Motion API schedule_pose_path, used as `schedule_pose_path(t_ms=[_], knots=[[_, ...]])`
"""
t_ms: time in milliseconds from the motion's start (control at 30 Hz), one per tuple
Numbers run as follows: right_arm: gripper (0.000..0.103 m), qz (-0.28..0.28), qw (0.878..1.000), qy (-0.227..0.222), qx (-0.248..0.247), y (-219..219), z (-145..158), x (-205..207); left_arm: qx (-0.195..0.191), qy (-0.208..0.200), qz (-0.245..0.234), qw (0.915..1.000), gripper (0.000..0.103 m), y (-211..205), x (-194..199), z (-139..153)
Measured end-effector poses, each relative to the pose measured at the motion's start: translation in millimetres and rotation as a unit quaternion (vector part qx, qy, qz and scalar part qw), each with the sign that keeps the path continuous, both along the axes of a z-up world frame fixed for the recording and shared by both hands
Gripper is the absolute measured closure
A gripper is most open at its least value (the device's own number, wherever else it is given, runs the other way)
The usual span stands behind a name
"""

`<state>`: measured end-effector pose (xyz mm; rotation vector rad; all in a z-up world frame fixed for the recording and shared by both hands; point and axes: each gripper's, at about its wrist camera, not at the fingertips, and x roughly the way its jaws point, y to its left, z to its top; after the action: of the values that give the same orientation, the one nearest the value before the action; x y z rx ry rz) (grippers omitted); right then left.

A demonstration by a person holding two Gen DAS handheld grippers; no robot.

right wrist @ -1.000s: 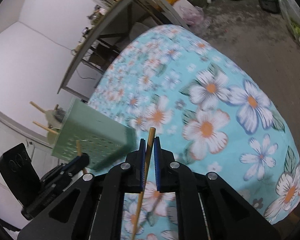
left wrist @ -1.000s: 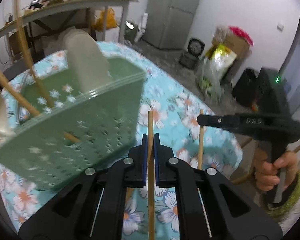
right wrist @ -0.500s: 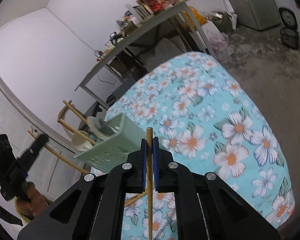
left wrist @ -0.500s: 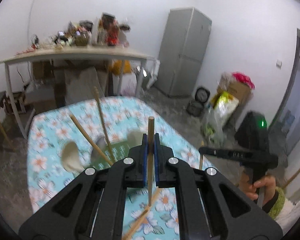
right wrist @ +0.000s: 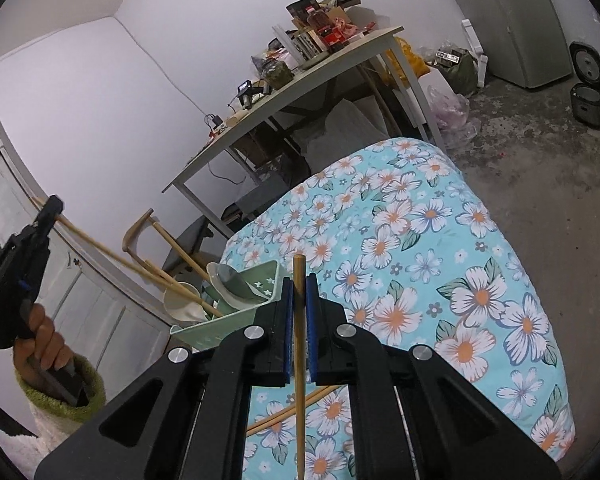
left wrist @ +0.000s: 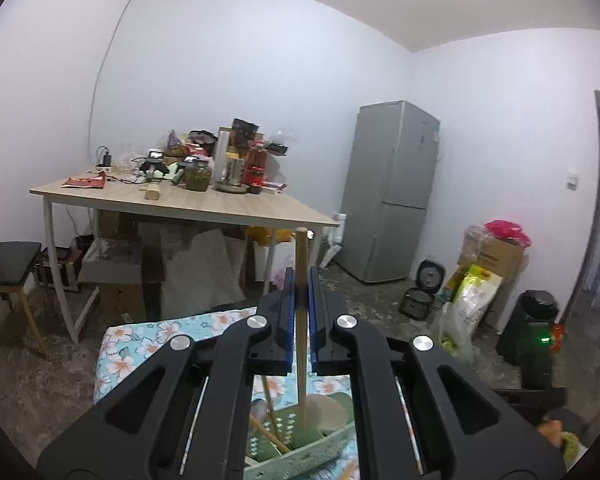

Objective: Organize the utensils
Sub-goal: 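Lift both held chopsticks toward the caddy with both tools, then lower the chopsticks into the caddy and open both tools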

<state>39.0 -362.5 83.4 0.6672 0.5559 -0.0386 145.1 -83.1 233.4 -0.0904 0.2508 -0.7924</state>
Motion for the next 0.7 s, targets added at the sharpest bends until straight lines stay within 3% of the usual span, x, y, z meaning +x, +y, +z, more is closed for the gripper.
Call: schedule_pose_path(t_ms=[200,467,567,633,700], knots=[[0.097,0.000,1.000,0.003,0.000,0.2,-0.3,0.3,0.010,0.035,0.010,0.9993,0.098,-16.1,30.5,-33.4],[0.097,0.005,1.000,0.001,-0.007,0.5,4.0,3.3,-0.007,0.101,-0.010,0.9948,0.098,-21.2,51.2,-85.1],[0.097,0.009,1.000,-0.007,-0.017,3.4,12.9,3.8,-0.008,0.116,-0.016,0.9931,0.085,-18.8,50.7,-98.0],[0.097,0.013,1.000,-0.015,-0.025,5.3,20.9,5.2,-0.011,0.119,-0.013,0.9927,0.069,-15.0,48.6,-101.2],[0.097,0.018,0.999,-0.028,-0.033,8.4,32.1,5.4,-0.013,0.119,-0.012,0.9927,0.064,-11.1,45.8,-103.4]])
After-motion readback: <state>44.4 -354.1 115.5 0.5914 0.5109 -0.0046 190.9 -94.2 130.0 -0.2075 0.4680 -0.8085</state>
